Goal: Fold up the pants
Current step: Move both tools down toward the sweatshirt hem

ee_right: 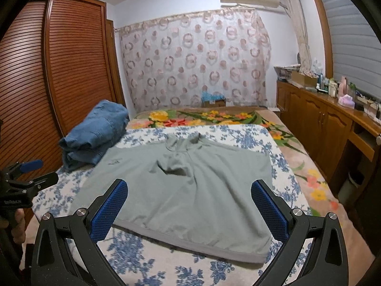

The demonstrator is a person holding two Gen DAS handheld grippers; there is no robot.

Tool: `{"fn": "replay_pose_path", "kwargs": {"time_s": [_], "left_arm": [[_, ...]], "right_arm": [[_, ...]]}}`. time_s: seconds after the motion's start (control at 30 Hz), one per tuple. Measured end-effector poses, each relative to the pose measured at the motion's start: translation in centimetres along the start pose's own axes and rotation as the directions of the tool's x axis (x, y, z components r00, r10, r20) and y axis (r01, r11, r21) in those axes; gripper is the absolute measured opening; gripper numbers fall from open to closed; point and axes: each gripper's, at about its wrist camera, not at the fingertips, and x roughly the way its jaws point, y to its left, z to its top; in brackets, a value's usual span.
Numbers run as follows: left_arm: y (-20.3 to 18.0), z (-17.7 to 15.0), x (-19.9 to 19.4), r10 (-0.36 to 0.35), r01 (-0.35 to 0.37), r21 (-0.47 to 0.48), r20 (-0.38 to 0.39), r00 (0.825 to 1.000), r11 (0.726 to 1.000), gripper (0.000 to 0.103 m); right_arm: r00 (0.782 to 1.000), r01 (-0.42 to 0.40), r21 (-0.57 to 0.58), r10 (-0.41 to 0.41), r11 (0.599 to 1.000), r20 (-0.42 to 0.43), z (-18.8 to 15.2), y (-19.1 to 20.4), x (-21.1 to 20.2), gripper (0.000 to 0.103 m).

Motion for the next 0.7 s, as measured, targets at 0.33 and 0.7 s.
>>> {"fn": "replay_pose_path", "kwargs": {"time_s": [0.33,0.7], "left_arm": [[0.7,-1.1,3.8,-0.005,0.006,0.009,-0.075,0.997,1.0,0.103],[1.0,-2.8,7.2,-0.017,0.017,-0.003,-0.188,0.982,1.0,0.103]], "right_arm": [[0.998,0.032,-0.021,-0.033,0.999,-0.058,0.6,-0.6,1.3,0.103],[0.983,0.074,-0.038,-0.079,0.997,-0.168,1.6,-2.2,2.2,0.101]]}}
